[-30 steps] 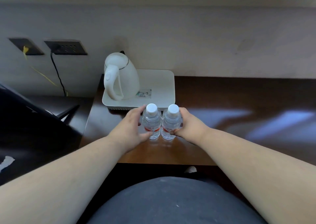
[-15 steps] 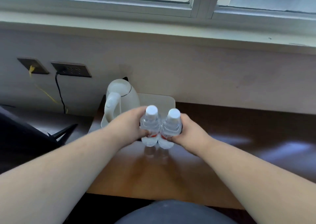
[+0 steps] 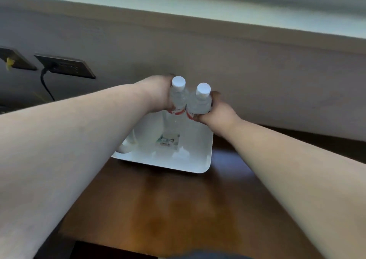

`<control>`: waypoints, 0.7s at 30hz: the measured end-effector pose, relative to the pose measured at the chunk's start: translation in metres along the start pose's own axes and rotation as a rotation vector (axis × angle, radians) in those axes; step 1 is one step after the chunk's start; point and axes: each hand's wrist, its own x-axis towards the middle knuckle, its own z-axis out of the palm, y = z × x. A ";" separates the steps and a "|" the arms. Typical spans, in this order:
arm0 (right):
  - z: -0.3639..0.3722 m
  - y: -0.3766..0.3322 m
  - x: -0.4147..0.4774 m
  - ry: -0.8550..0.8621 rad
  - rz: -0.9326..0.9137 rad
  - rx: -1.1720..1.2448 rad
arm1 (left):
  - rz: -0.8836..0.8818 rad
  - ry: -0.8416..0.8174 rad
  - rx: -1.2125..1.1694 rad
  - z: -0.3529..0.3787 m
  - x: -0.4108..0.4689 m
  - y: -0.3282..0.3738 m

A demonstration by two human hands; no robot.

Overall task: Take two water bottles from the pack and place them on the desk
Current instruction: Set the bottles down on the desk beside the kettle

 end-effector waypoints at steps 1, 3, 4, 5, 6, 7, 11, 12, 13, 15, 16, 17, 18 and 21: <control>0.003 0.004 0.007 -0.003 0.000 0.020 | 0.001 0.005 0.006 0.003 0.007 -0.003; 0.009 0.011 0.018 -0.006 0.000 0.065 | 0.013 0.029 0.011 0.010 0.017 -0.008; 0.012 0.014 0.022 -0.003 -0.006 0.081 | 0.014 0.038 0.023 0.013 0.020 -0.010; 0.015 0.017 0.026 0.004 -0.009 0.092 | 0.009 0.043 0.039 0.016 0.023 -0.011; 0.017 0.021 0.029 0.016 -0.010 0.103 | 0.001 0.040 0.046 0.017 0.025 -0.013; 0.020 0.024 0.033 0.031 -0.008 0.112 | -0.007 0.033 0.045 0.018 0.026 -0.014; 0.029 0.030 0.040 0.057 0.015 0.113 | -0.046 0.000 0.050 0.013 0.025 -0.018; 0.032 0.032 0.041 0.070 0.006 0.125 | -0.049 0.008 0.048 0.012 0.023 -0.018; 0.035 0.032 0.041 0.091 0.005 0.138 | -0.053 0.021 0.041 0.011 0.021 -0.018; 0.040 0.033 0.040 0.142 0.011 0.173 | -0.079 0.055 0.018 0.011 0.017 -0.017; 0.042 0.034 0.039 0.161 0.011 0.188 | -0.089 0.072 0.011 0.012 0.016 -0.017; 0.043 0.034 0.039 0.168 0.016 0.188 | -0.095 0.081 0.017 0.013 0.014 -0.016; 0.043 0.035 0.038 0.168 0.020 0.185 | -0.103 0.082 0.030 0.013 0.013 -0.016; 0.041 0.034 0.036 0.146 0.031 0.182 | -0.125 0.087 0.051 0.015 0.010 -0.014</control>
